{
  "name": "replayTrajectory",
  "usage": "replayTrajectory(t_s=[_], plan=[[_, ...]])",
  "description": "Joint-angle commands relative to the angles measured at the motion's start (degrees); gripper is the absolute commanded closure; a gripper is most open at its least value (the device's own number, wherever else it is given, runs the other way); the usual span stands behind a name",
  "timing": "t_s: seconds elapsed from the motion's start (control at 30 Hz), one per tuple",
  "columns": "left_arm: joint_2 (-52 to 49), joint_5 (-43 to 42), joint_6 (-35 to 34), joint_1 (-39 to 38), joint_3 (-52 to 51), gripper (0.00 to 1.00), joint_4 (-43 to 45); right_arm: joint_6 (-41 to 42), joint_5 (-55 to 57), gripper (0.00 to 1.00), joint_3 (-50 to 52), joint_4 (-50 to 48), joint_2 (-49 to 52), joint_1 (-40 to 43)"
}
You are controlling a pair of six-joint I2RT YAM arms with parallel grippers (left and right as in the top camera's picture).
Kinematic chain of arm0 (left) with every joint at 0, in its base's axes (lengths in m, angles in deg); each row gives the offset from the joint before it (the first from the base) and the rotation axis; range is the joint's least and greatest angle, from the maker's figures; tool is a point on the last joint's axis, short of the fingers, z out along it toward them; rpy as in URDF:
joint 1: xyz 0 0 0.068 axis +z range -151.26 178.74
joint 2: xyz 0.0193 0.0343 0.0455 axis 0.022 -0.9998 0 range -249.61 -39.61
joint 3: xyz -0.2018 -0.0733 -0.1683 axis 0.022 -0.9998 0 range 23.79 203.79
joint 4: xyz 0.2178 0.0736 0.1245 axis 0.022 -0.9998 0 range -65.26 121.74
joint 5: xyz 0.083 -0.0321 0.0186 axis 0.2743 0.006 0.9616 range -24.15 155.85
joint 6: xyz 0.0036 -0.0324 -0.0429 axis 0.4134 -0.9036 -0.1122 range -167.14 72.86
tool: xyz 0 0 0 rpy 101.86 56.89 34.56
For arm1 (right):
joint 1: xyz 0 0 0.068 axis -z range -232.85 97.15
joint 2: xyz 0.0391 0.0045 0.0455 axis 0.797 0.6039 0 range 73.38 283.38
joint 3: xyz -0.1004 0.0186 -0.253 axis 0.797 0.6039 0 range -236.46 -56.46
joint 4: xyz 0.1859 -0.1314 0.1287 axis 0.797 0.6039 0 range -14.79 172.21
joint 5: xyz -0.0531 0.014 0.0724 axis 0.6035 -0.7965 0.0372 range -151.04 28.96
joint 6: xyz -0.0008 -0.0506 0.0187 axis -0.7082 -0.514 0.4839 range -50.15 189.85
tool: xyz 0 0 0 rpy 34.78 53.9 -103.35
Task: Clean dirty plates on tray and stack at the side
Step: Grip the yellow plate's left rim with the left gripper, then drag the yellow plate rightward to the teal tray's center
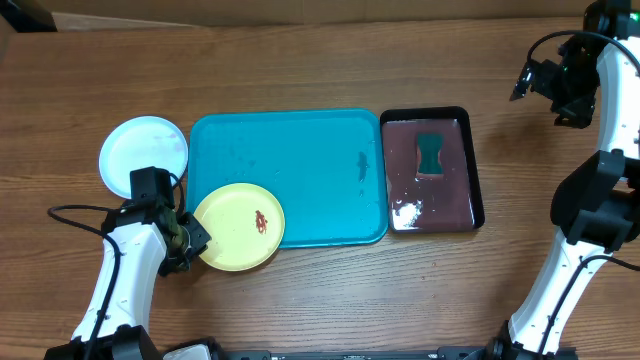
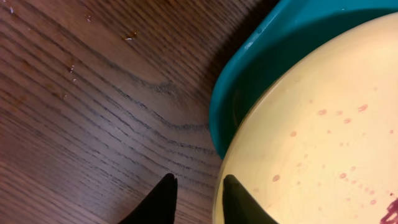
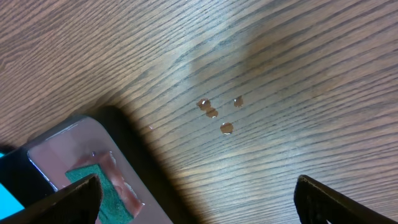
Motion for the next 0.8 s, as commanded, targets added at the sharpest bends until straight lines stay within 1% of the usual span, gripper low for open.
replayTrajectory(t_s=[0.0, 0.17, 0.47, 0.53, 0.57, 0.7, 0.77], plan=[[-0.22, -0.37, -1.01, 0.22, -0.61, 0.77, 0.61, 0.0, -0.31, 0.0, -0.83, -0.07, -1.38, 0.09], [-0.22, -0.79, -0.98, 0.22, -1.09, 0.83, 0.79, 0.0, -0.33, 0.0, -0.83, -0.07, -1.38, 0.07], [-0.22, -2.4, -1.01, 0.22, -3.48, 0.83, 2.14, 0.0, -0.33, 0.0, -0.83, -0.07, -1.38, 0.07], [-0.22, -2.51, -0.98, 0.22, -3.52, 0.89, 2.12, 0.0, -0.33, 0.0, -0.83, -0.07, -1.38, 0.07], [-0.2, -3.43, -0.98, 0.22, -3.39, 0.96, 2.34, 0.0, -0.33, 0.0, -0.83, -0.07, -1.38, 0.09], [-0.2, -9.38, -0.9, 0.22, -1.66, 0.96, 3.67, 0.0, -0.33, 0.0, -0.83, -0.07, -1.38, 0.07], [-0.2, -15.5, -0.92, 0.22, -0.17, 0.96, 5.35, 0.0, -0.33, 0.0, -0.83, -0.07, -1.38, 0.07]])
